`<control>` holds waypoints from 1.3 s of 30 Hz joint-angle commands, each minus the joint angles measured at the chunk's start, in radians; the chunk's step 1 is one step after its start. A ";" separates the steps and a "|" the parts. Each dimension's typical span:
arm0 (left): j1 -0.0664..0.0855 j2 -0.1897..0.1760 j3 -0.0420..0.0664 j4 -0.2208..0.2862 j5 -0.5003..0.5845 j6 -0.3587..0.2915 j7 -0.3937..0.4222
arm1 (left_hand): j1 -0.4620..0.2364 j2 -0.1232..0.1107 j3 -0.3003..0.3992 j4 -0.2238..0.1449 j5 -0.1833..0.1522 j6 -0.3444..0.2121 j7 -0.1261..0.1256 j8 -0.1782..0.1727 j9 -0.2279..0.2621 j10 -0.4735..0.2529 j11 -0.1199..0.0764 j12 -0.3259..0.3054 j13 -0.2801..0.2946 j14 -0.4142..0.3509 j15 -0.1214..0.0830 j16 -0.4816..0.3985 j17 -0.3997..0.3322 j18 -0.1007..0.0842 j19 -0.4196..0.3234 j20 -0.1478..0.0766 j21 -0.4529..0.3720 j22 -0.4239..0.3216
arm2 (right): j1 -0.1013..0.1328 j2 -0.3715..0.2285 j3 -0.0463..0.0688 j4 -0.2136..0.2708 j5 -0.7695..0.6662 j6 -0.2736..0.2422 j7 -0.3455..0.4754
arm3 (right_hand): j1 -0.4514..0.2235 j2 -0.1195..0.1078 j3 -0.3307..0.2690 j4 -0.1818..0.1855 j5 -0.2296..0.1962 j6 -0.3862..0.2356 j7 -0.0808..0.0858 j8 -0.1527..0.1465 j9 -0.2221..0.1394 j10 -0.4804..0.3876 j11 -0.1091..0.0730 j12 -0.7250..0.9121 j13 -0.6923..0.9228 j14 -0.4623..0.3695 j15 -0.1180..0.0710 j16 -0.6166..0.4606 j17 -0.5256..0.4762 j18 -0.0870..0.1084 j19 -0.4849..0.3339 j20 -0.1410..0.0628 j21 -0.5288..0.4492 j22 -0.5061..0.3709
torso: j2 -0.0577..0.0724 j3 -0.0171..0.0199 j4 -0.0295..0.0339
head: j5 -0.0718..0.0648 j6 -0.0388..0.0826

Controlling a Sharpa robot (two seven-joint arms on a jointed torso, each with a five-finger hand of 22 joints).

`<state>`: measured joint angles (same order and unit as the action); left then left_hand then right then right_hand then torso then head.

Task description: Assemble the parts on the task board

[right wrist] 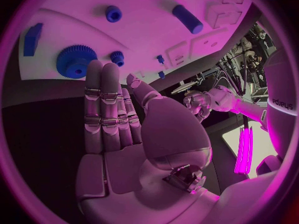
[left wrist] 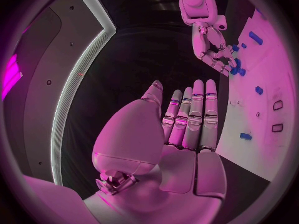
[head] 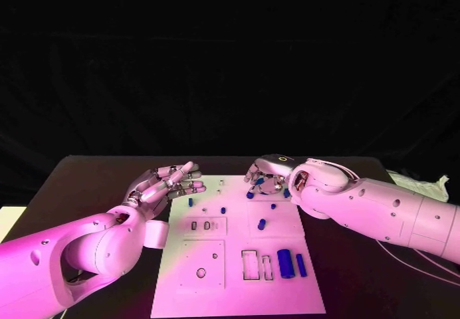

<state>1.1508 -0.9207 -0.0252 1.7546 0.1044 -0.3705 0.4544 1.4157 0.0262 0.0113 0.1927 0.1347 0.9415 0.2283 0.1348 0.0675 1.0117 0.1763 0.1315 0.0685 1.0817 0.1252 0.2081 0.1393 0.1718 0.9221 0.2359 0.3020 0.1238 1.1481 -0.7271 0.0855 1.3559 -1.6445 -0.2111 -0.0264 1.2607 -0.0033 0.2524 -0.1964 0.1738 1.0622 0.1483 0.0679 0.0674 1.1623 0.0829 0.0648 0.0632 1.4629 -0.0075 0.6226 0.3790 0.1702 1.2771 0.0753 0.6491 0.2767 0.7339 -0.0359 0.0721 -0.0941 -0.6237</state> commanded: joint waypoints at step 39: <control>0.004 -0.008 0.002 -0.007 0.011 0.028 -0.017 | 0.009 -0.003 -0.005 -0.003 -0.003 0.005 0.002 -0.009 -0.002 0.006 -0.001 -0.006 0.000 0.008 0.000 -0.005 0.003 0.012 0.005 -0.001 -0.006 -0.003 | 0.000 -0.011 0.008 0.039 -0.191 0.133 -0.090 | 0.058 -0.036 0.186 0.096 -0.087 0.073 -0.016 0.012 0.019 0.072 -0.017 -0.003 0.003 0.035 -0.015 0.550 0.547 -0.021 0.010 0.000 0.389 0.381 | 0.036 -0.0068 0.0345 | -0.028 -0.003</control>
<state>1.1525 -0.9314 -0.0239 1.7461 0.1129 -0.3608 0.4369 1.4157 0.0262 0.0113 0.1927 0.1347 0.9414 0.2282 0.1307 0.0669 1.0115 0.1765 0.1315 0.0684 1.0816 0.1253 0.2082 0.1410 0.1716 0.9220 0.2359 0.3020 0.1217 1.1511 -0.7383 0.0957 1.3974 -1.7990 -0.1141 -0.0952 1.3112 -0.0395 0.4329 -0.1016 0.0903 1.1275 0.1301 0.0846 0.0852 1.2265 0.0690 0.0629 0.0659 1.4666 -0.0183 1.1691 0.9241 0.1601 1.2896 0.0772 1.0341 0.6556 0.7690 -0.0421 0.1032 -0.1207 -0.6262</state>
